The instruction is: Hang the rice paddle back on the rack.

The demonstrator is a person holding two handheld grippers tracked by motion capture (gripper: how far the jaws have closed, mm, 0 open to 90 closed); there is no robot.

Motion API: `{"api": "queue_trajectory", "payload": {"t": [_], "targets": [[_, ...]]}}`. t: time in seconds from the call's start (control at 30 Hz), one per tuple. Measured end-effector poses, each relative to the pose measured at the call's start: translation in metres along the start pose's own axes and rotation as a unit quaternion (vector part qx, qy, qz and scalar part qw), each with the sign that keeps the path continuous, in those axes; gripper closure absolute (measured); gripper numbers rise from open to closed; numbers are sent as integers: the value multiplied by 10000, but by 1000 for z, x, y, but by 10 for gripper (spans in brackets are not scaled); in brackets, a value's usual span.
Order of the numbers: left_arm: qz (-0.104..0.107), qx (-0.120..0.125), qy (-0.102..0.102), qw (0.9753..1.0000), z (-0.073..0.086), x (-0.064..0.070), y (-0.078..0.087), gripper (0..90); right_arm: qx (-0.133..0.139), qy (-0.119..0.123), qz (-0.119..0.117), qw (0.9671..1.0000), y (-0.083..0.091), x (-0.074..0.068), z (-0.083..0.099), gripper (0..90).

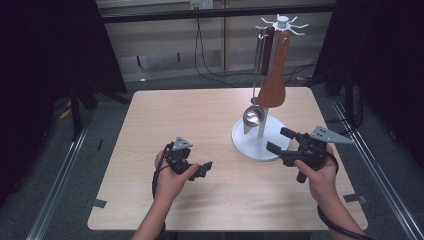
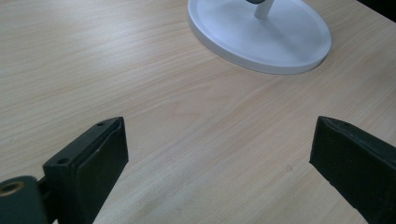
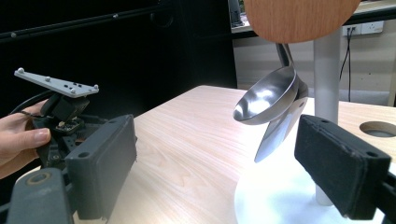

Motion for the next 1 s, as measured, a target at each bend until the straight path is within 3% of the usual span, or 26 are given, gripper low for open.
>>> {"api": "queue_trajectory", "payload": {"t": [0.47,0.57,0.6,0.63,0.87,0.97,1.0], "targets": [[20,-63,-77,9999,2,1,0,41,-165,-5,46,9999,4,4,13,130],[36,-8,-4,10000,2,3,0,42,-176,-56,56,9998,5,7,17,130],[38,-64,-78,9999,2,2,1,42,-194,-38,51,9998,6,9,19,130],[49,-9,13,10000,2,3,0,42,-185,-61,60,9998,6,9,20,130],[43,-149,-102,9998,6,1,-2,42,-253,-37,106,9996,9,16,26,131],[48,-162,-90,9998,7,1,-3,42,-271,-52,106,9996,9,17,28,131],[48,-88,-1,9999,7,1,-4,42,-278,-63,106,9995,8,17,28,131]]}}
Point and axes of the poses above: each handheld gripper's, and its own axes: y roughly backward along the jaws, z roughly out of its underside, x roughly to its right, the point moved 6 cm from there along -y, roughly forward along the jaws, and after that the axes turned 6 degrees about y, right-handed, at the moved point
